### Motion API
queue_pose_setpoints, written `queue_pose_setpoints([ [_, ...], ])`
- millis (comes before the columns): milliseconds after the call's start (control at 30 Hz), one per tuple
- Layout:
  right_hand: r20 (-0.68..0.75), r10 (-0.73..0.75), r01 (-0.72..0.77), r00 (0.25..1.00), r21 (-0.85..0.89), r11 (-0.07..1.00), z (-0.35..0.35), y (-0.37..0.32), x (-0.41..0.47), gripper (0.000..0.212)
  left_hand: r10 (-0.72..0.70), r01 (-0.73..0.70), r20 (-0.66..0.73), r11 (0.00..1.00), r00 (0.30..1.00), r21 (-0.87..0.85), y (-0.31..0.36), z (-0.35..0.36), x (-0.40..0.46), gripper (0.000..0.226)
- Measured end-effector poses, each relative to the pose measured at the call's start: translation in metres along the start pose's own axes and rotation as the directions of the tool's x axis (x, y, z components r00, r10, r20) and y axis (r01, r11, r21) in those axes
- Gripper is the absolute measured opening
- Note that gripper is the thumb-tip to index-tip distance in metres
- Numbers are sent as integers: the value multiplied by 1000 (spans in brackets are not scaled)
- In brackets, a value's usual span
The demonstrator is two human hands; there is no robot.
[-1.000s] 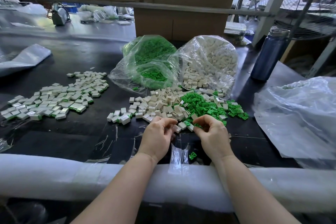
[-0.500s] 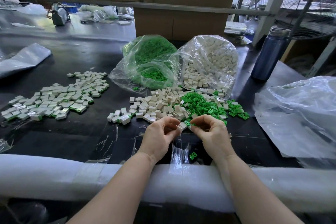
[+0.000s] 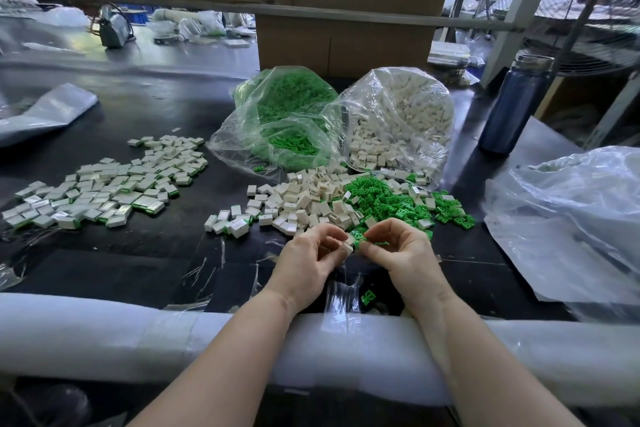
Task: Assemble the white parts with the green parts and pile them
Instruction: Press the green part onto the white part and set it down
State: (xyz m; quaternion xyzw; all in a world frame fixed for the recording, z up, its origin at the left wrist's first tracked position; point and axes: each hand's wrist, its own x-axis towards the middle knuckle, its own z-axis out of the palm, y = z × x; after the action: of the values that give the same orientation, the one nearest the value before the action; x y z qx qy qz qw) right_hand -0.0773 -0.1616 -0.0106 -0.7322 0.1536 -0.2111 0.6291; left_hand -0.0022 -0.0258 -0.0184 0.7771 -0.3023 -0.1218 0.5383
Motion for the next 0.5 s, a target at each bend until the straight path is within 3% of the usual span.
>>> queue_pose_setpoints([
  [500, 84, 5, -1, 996, -49, 999, 2, 0, -1, 16, 3, -2, 19, 1000, 1000, -18, -1, -1, 1, 10],
])
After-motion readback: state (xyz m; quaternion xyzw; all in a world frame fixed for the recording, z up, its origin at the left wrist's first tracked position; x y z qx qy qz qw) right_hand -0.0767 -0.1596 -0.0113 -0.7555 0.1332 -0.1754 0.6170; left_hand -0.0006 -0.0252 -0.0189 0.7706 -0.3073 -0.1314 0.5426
